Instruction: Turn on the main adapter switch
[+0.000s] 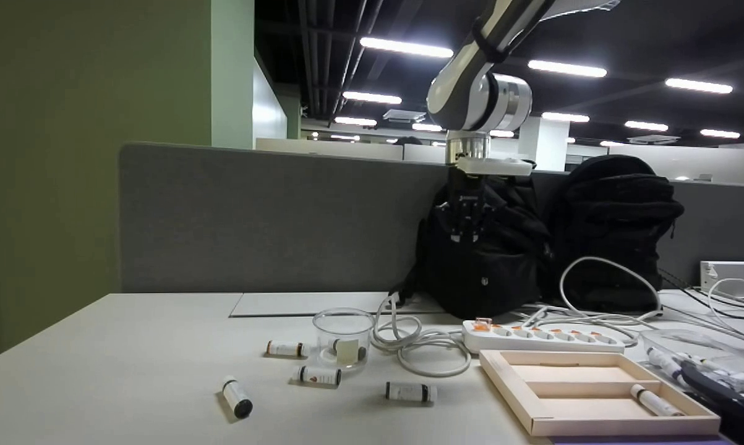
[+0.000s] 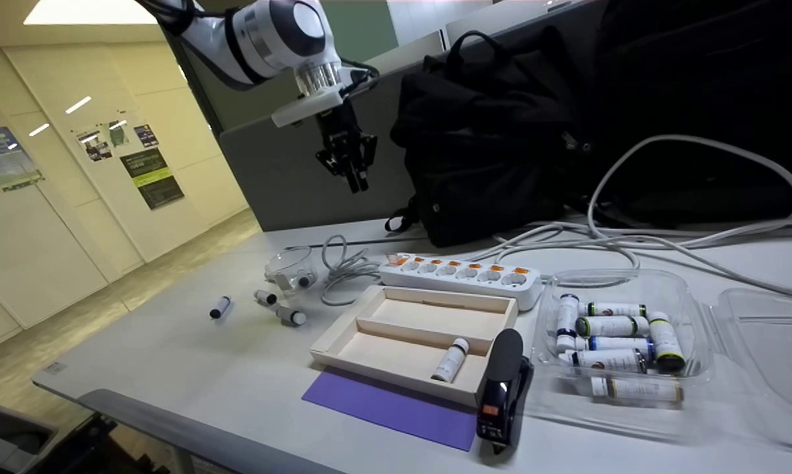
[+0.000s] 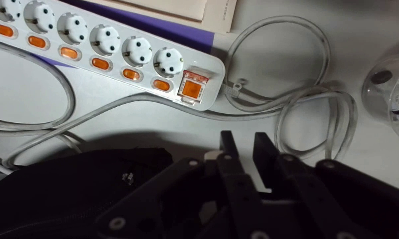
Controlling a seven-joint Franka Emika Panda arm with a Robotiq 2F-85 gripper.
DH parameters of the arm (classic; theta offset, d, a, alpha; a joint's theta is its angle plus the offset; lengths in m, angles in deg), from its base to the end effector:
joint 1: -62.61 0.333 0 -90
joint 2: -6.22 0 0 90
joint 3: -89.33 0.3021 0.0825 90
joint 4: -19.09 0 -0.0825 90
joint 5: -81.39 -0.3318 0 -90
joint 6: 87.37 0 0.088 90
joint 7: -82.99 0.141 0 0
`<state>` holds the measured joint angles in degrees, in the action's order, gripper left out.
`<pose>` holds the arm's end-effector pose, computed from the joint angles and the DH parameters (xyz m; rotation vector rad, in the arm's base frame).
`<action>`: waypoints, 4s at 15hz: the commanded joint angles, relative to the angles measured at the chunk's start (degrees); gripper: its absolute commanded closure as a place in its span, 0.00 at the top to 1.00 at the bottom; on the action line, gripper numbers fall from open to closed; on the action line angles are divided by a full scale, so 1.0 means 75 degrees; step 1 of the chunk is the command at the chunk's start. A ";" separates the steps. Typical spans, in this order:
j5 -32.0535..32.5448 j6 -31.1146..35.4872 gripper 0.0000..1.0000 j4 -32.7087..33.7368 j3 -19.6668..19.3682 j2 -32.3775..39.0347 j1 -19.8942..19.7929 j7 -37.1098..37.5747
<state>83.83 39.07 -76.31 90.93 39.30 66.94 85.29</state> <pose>0.6251 0.0606 0.2553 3.1174 0.1326 -0.0528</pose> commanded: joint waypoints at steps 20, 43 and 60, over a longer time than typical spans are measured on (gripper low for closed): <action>0.0045 0.0729 0.00 0.0842 -0.0525 0.1239 0.0169 0.1047; -0.0097 0.0798 0.00 0.1108 -0.0949 0.2610 0.0545 0.2723; -0.4586 0.1133 0.00 0.0598 0.1394 0.2915 -0.3197 -0.1112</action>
<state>54.02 49.77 -71.33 99.75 59.32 47.27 79.70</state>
